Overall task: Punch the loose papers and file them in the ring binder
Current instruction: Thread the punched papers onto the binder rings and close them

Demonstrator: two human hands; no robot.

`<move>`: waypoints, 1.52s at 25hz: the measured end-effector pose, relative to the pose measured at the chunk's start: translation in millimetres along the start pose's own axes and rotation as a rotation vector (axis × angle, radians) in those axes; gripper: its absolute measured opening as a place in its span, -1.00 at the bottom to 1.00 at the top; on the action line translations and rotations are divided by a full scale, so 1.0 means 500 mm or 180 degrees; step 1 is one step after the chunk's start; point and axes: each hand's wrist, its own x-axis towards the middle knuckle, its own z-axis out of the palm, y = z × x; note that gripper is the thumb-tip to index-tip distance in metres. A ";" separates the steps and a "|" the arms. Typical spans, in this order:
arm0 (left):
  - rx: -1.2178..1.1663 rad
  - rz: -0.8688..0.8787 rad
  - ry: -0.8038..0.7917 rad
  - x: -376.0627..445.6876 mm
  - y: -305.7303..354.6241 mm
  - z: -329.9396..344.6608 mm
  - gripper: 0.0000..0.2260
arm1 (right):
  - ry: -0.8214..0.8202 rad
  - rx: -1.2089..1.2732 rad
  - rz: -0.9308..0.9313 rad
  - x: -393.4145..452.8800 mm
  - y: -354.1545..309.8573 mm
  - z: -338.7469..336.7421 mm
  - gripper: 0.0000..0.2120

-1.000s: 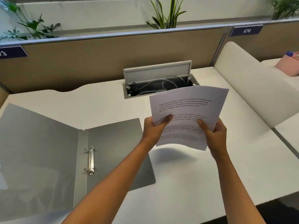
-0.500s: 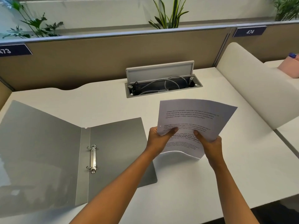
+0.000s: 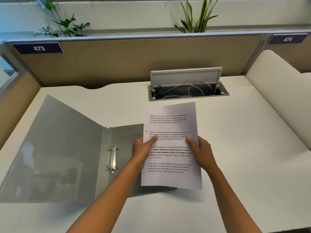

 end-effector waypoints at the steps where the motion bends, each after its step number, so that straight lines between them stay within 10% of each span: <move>1: -0.0033 -0.0048 0.0096 0.007 -0.004 -0.028 -0.83 | -0.0042 -0.0036 0.0008 0.001 0.001 0.025 -0.82; 11: 0.0108 -0.0053 0.1225 0.037 -0.015 -0.270 -0.96 | -0.0600 -0.0258 0.0017 0.020 -0.035 0.218 -0.73; 38: 0.1452 -0.0130 0.1445 0.047 -0.034 -0.283 -0.86 | -0.0600 -0.0730 0.0288 0.019 -0.053 0.248 -0.65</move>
